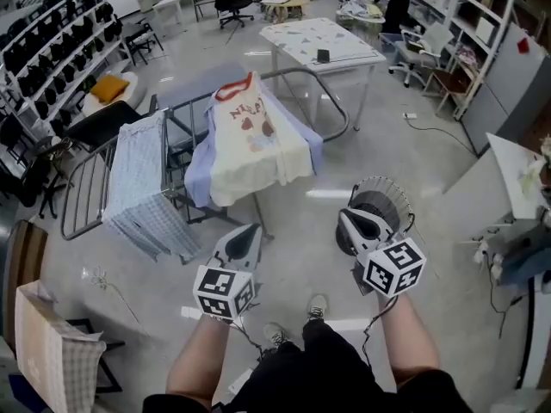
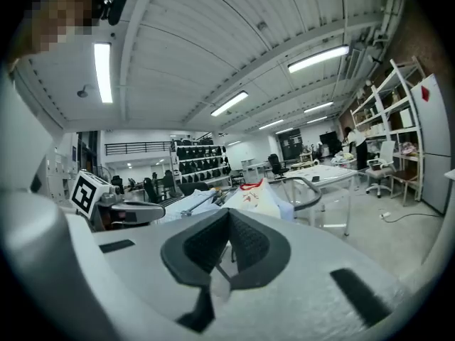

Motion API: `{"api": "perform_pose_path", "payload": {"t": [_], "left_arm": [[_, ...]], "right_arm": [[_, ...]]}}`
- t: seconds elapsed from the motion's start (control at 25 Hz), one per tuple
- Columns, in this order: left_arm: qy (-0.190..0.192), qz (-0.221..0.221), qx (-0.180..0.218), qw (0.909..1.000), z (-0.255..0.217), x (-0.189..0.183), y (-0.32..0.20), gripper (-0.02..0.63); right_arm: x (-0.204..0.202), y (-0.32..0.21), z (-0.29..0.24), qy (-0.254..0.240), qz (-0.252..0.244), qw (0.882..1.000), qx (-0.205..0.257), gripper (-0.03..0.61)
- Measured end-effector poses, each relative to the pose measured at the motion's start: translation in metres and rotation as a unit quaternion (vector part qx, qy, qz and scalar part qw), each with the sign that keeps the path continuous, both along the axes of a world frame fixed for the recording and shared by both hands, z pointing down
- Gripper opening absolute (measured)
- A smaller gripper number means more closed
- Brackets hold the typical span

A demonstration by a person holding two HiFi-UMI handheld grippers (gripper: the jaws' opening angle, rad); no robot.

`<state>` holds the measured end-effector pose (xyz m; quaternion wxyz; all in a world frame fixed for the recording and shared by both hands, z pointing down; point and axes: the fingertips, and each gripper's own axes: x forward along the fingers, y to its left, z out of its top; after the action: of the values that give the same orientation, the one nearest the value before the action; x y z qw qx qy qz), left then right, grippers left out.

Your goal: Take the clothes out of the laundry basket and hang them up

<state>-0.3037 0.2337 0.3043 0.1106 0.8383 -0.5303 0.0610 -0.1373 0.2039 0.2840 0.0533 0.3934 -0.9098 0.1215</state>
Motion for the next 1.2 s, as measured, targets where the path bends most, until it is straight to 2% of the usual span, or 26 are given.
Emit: {"api": "perform_pose_path", "payload": {"t": [0.12, 0.28, 0.56, 0.72, 0.92, 1.2], "left_arm": [[-0.003, 0.035, 0.006, 0.9994, -0.006, 0.047, 0.007, 0.011], [-0.004, 0.046, 0.012, 0.9988, -0.007, 0.097, 0.013, 0.011], [0.005, 0.012, 0.014, 0.9998, -0.011, 0.176, 0.039, 0.011], [0.005, -0.011, 0.006, 0.9999, -0.002, 0.212, 0.058, 0.011], [-0.004, -0.042, -0.004, 0.9991, 0.006, 0.229, 0.078, 0.011], [-0.014, -0.069, -0.005, 0.9975, 0.008, 0.217, 0.089, 0.011]], "right_arm": [[0.050, 0.016, -0.009, -0.004, 0.038, 0.999, 0.005, 0.005], [0.103, 0.027, -0.009, -0.010, 0.055, 0.998, 0.011, 0.005], [0.176, 0.056, -0.005, 0.004, 0.019, 1.000, 0.010, 0.005], [0.204, 0.067, 0.005, 0.007, -0.009, 1.000, 0.007, 0.005], [0.218, 0.075, 0.013, 0.002, -0.040, 0.999, 0.000, 0.005], [0.210, 0.079, 0.016, -0.005, -0.061, 0.998, 0.003, 0.005]]}}
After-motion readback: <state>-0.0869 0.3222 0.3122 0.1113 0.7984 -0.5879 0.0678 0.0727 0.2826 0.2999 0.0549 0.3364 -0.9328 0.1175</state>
